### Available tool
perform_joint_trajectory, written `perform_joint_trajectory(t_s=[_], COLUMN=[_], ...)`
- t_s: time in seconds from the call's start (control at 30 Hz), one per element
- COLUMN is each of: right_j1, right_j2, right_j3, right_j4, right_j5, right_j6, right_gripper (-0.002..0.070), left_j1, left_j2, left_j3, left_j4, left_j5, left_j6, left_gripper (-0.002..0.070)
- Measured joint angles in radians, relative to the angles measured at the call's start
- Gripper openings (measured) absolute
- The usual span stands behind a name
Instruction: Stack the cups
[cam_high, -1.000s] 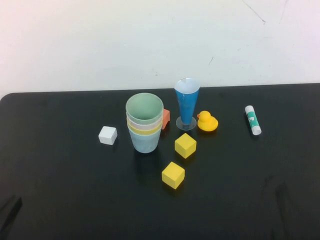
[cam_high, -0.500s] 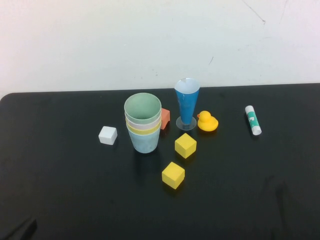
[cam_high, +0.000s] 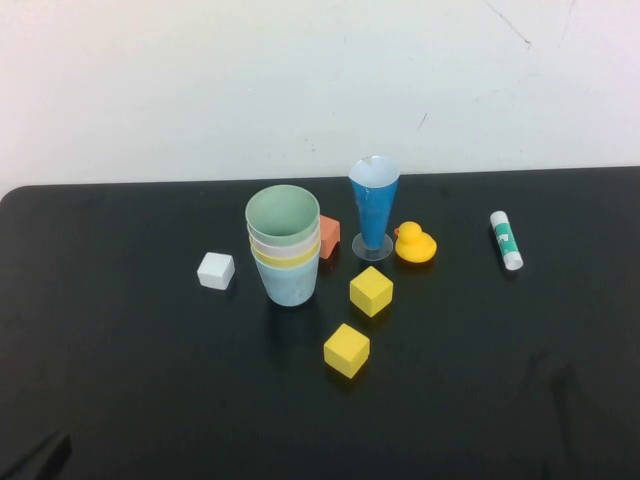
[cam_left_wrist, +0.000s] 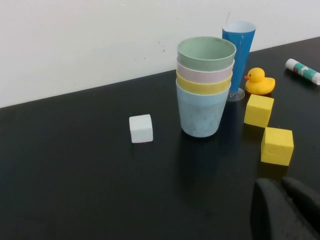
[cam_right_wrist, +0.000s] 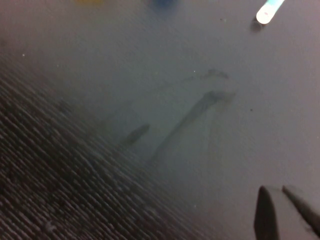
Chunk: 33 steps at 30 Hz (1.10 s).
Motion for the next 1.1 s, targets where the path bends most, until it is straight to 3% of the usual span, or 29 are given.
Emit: perform_joint_trajectory(t_s=[0.2, 0.5, 0.63, 1.1], right_j1=[0.0, 0.0, 0.0, 0.0], right_j2=[0.0, 0.0, 0.0, 0.0], right_j3=[0.0, 0.0, 0.0, 0.001], right_j4=[0.002, 0.002, 0.004, 0.004], right_j5=[0.0, 0.003, 0.005, 0.005], right_j6=[0.001, 0.002, 0.002, 0.003], right_gripper=[-0.0001, -0.0001, -0.0001, -0.0001], left_j1=[0.027, 0.185, 0.194, 0.199], left_j2=[-0.026, -0.17, -0.202, -0.207], left_j3=[0.029, 0.175, 0.174, 0.174], left_j4=[0.051, 0.17, 0.187, 0.202], left_j5=[-0.025, -0.032, 0.082, 0.088], left_j6=[-0.032, -0.218, -0.278, -0.263], left_gripper=[-0.0001, -0.0001, -0.0001, -0.0002])
